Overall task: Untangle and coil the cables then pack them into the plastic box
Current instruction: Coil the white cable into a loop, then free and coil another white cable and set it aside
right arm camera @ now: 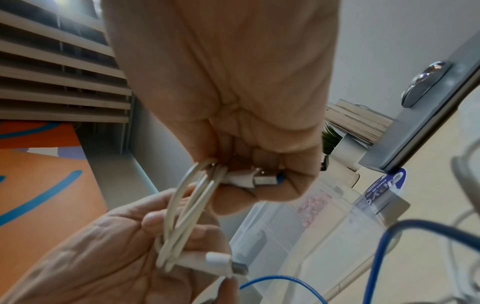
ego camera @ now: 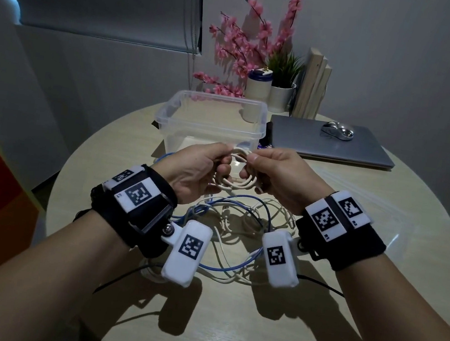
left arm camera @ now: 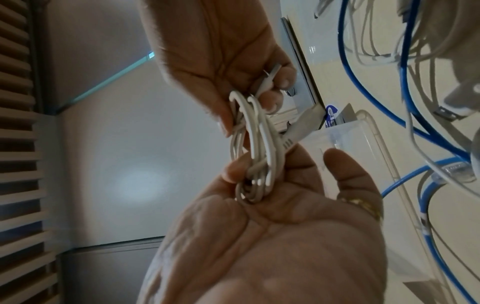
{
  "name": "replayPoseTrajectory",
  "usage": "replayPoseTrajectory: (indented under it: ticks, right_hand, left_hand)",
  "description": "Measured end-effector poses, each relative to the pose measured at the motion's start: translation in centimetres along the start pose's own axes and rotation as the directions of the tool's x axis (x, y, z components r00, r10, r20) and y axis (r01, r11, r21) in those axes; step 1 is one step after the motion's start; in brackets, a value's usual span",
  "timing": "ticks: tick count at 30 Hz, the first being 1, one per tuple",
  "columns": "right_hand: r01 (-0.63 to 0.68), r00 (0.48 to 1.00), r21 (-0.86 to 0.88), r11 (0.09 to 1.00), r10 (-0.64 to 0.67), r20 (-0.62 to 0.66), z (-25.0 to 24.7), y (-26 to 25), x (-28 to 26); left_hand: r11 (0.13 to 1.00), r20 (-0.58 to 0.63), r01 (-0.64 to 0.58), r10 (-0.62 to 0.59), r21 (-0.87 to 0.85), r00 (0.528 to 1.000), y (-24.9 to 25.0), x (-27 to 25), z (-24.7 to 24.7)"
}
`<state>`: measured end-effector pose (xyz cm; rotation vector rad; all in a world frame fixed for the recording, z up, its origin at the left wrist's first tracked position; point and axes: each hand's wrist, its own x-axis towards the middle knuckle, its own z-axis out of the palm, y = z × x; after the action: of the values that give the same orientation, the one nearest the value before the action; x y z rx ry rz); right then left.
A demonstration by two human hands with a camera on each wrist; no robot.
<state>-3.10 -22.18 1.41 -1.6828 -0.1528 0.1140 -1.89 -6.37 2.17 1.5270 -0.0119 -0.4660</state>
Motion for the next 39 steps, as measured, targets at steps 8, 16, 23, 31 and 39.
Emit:
replayPoseTrajectory:
  ticks: [8, 16, 23, 31, 39]
  right_hand:
    - [0.002, 0.999, 0.085, 0.996, 0.002, -0.047, 1.1, -0.2, 0.1]
    - [-0.039, 0.998, 0.046, 0.998, 0.037, 0.053, 3.4, 0.2, -0.3]
    - [-0.015, 0.994, -0.175, 0.984, 0.034, 0.105, 6.6, 0.8, -0.1]
    - [0.166, 0.932, -0.692, 0.702, 0.117, 0.343, 10.0, 1.8, -1.1]
    - [0.241, 0.887, -0.841, 0.484, 0.242, 0.393, 12.0, 2.4, -0.8]
  left_hand:
    - [0.980, -0.093, -0.095, 0.112, 0.174, 0.989, -0.1, -0.4, -1.3]
    - [0.942, -0.046, -0.085, 0.106, 0.325, 0.993, -0.8, -2.9, -4.8]
    - [0.934, -0.214, -0.024, 0.106, 0.356, 0.971, -1.9, -5.2, -7.9]
    - [0.848, -0.198, 0.160, -0.066, 0.506, 0.978, -4.1, -8.3, -12.3]
    - [0.684, -0.174, 0.237, -0.161, 0.690, 0.972, -6.8, -8.6, -13.3]
